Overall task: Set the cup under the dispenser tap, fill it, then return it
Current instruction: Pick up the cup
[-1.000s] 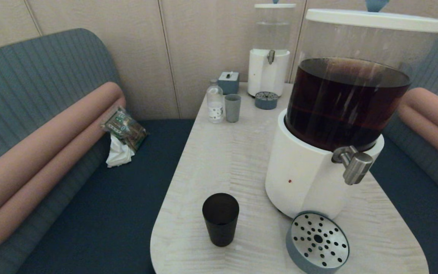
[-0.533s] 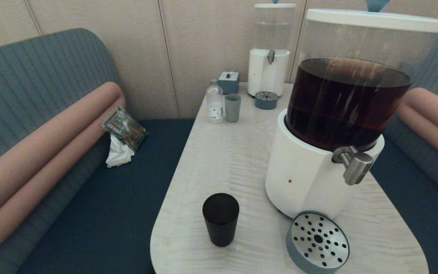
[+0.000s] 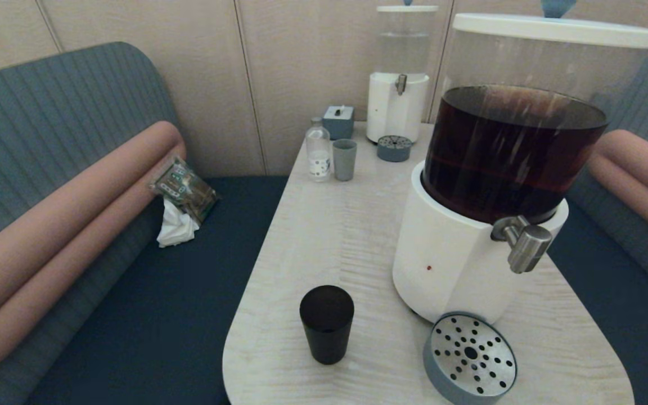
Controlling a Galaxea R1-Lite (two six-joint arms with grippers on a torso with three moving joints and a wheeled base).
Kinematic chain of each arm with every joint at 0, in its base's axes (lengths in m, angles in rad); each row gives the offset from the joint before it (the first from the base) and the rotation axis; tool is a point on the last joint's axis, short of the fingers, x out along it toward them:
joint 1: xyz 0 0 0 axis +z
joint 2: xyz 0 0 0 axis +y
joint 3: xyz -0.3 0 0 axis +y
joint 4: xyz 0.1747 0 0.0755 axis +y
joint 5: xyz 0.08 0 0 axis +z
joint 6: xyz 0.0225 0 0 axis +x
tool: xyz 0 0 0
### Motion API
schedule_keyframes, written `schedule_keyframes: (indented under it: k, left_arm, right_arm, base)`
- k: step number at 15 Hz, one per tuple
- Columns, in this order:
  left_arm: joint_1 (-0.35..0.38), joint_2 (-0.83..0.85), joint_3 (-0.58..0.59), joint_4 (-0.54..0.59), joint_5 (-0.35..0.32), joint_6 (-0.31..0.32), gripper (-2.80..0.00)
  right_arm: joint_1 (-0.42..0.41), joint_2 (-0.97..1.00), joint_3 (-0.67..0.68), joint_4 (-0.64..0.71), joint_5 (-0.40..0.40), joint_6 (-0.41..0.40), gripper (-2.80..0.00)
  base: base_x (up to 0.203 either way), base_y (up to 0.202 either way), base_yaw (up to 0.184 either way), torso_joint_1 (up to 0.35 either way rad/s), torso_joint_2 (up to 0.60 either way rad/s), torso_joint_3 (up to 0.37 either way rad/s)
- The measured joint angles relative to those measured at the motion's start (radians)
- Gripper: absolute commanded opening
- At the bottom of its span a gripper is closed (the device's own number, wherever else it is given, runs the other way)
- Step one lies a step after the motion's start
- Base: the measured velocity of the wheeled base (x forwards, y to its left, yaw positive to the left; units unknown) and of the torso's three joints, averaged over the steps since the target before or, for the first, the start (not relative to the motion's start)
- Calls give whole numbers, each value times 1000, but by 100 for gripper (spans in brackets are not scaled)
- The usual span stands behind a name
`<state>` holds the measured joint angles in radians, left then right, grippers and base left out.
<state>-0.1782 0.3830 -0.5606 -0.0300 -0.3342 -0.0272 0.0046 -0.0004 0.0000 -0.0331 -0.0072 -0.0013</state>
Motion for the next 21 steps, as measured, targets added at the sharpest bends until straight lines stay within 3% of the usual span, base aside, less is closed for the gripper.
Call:
schedule_keyframes:
  k: [4,7,11,12,16,21]
  left_arm:
    - [-72,181,102,-225,-110,-24,-280]
    - [-77,318,159,-362,-139,-38,-280]
    - [-76,562,204,-625,-153,-36,-280]
    - [-74,621,210,-699,-154,-36,0]
    - [-71,789,232,-870,-156,-25,0]
    - [-71,1007,314,-1104,-236,15,0]
  right_arm:
    - [0,0,0,0,0,0,-280]
    - [0,0,0,0,0,0,-280]
    - [0,0,0,0,-1,0,-280]
    - [0,0,0,0,0,0,-280]
    - [0,0,0,0,0,0,-280]
    - [0,0,0,0,0,0,-280]
  base:
    - [0,0,0,0,0,0]
    - [0,0,0,0,0,0]
    - [0,0,0,0,0,0]
    - [0,0,0,0,0,0]
    - [0,0,0,0,0,0]
    - [0,0,0,0,0,0]
